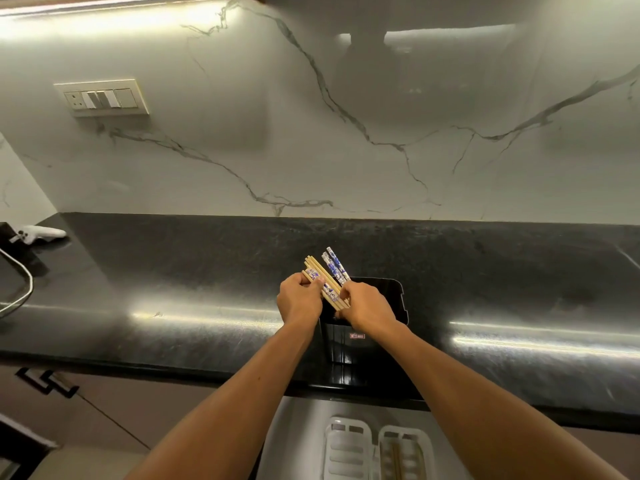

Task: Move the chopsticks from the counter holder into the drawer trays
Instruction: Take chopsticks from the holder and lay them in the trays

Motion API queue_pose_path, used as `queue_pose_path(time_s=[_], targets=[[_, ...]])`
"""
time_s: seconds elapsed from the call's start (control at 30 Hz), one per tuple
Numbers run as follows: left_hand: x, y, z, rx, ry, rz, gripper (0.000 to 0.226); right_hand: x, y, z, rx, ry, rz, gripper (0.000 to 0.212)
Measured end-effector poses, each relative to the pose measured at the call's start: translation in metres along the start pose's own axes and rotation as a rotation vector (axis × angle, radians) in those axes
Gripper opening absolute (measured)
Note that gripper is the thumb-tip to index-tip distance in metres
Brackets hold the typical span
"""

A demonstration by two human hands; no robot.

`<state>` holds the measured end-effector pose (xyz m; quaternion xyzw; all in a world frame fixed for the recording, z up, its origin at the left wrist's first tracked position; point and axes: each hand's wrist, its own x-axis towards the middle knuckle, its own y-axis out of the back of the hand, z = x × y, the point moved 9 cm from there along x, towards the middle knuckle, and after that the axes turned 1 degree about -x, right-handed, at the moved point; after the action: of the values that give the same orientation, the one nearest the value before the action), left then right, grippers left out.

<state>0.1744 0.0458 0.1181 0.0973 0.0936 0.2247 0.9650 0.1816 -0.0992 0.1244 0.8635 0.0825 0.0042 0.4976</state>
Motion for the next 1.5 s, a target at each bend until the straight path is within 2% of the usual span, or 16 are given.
queue_pose_path(time_s=[0.47, 0.6, 1.0, 1.17, 1.3, 1.4, 1.5], targets=[[0.002, -0.006, -0.01, -0.117, 0.063, -0.028, 0.009, 0.007, -0.007, 0.006, -0.019, -0.01, -0.063, 0.023], [0.0, -0.012, -0.005, -0.173, 0.036, -0.075, 0.007, 0.009, -0.009, 0.005, 0.004, -0.007, -0.099, 0.03], [-0.017, -0.024, 0.018, -0.238, -0.068, -0.287, 0.007, 0.003, 0.005, 0.006, 0.069, 0.025, -0.151, 0.02], [-0.018, -0.022, 0.024, -0.215, -0.094, -0.265, 0.007, 0.0, 0.003, 0.006, 0.143, 0.017, -0.195, 0.03], [-0.019, -0.025, 0.026, -0.209, -0.097, -0.268, 0.006, -0.002, 0.005, 0.007, 0.195, 0.013, -0.196, 0.028], [-0.022, -0.03, 0.029, -0.242, -0.096, -0.306, 0.013, -0.003, 0.008, 0.011, 0.236, -0.002, -0.199, 0.025], [-0.024, -0.034, 0.037, -0.247, -0.128, -0.344, 0.012, -0.004, 0.024, 0.012, 0.224, 0.011, -0.12, 0.023]])
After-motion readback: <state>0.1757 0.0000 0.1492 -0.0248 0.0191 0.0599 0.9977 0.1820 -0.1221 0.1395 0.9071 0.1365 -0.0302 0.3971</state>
